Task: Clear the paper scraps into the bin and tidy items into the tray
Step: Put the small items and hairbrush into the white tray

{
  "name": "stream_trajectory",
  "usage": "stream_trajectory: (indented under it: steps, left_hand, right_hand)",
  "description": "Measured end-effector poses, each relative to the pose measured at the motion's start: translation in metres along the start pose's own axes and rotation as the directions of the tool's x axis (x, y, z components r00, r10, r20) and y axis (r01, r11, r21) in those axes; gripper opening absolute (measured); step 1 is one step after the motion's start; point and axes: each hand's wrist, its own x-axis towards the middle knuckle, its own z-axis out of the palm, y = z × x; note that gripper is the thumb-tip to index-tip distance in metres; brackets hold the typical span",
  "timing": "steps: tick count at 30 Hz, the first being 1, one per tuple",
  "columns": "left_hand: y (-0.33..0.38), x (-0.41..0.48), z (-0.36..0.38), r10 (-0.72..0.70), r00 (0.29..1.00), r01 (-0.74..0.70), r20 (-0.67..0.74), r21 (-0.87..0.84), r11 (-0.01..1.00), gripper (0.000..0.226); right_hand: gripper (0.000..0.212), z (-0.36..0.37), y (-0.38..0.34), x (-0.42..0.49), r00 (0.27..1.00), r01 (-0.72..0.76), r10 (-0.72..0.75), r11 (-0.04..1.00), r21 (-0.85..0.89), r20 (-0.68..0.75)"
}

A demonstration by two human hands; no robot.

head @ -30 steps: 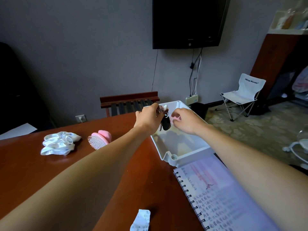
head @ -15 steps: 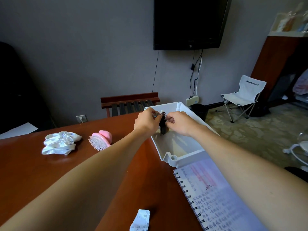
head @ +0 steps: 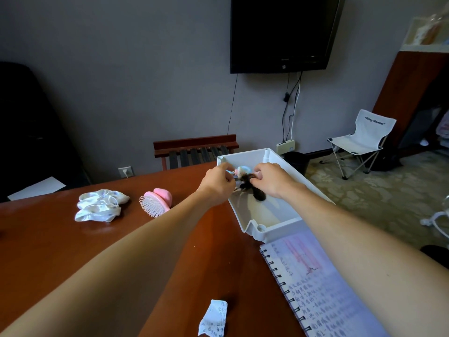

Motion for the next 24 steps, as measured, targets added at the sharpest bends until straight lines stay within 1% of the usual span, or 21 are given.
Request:
stream_trajectory:
  steps: [4, 9, 12, 17, 21, 24]
  left_hand:
    - [-0.003, -0.006, -0.007, 0.012, 1.000, -0.012, -0.007, 0.023, 1.000, 0.037]
    - [-0.006, -0.020, -0.016, 0.021, 1.000, -0.021, 0.010, 0.028, 0.999, 0.037]
    - [-0.006, -0.032, -0.022, 0.027, 1.000, -0.027, 0.000, 0.049, 0.998, 0.038]
    - [-0.004, -0.061, -0.038, 0.038, 0.999, -0.036, -0.019, 0.099, 0.994, 0.039]
    - [-0.006, -0.089, -0.053, 0.009, 0.999, -0.005, -0.034, 0.120, 0.993, 0.040]
    - [-0.013, -0.110, -0.065, 0.016, 0.998, -0.009, -0.057, 0.122, 0.992, 0.041]
  right_hand:
    - [0.028, -0.002, -0.004, -0.005, 1.000, -0.007, 0.007, 1.000, -0.017, 0.003]
    - [0.041, -0.008, -0.011, -0.017, 1.000, -0.003, 0.003, 1.000, 0.007, 0.023]
    - [0.043, -0.014, -0.019, -0.029, 0.999, 0.001, -0.002, 1.000, 0.023, 0.042]
    - [0.039, -0.022, -0.041, -0.058, 0.996, 0.060, -0.063, 0.997, 0.052, 0.056]
    - [0.042, -0.024, -0.063, -0.080, 0.993, 0.095, -0.097, 0.995, 0.042, 0.072]
    - [0.042, -0.023, -0.084, -0.097, 0.987, 0.132, -0.136, 0.990, 0.051, 0.081]
